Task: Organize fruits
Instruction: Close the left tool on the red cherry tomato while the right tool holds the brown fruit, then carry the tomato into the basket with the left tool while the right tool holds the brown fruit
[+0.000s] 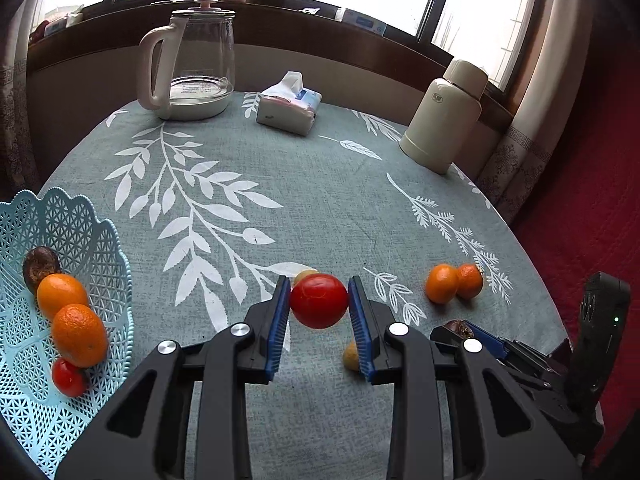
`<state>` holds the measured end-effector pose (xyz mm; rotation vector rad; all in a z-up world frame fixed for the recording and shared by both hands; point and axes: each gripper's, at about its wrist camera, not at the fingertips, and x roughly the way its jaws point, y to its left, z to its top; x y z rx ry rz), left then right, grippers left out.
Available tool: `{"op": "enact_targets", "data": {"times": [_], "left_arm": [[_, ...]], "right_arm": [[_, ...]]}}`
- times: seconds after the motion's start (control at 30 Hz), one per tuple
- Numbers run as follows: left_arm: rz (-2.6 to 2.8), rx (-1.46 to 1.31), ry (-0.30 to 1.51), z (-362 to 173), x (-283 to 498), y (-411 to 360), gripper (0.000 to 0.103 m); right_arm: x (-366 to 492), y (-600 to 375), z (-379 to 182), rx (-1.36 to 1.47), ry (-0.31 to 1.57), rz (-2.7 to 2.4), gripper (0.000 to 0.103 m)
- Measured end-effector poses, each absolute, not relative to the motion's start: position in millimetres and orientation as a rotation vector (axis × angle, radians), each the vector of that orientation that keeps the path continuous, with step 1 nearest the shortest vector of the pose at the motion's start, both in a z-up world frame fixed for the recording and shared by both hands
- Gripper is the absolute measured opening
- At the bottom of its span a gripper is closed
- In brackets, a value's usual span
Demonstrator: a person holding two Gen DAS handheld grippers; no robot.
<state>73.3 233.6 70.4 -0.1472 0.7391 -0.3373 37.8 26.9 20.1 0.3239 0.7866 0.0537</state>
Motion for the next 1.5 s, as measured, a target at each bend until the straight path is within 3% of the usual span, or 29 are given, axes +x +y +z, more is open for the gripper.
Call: {"op": "enact_targets", "data": {"times": [0.67, 1.5], "left_arm": [[-0.229, -0.19, 0.564, 126.5, 47.7, 288.2, 0.031], [0.039, -0.281, 0.473, 153.6, 34.2, 401.4, 0.03]], "right_arm": [[20.3, -15.8, 48.1, 0.456, 0.699, 0.031, 0.045], [3.5, 25.3, 72.2, 0.394, 0.667, 0.144, 0.045]]}}
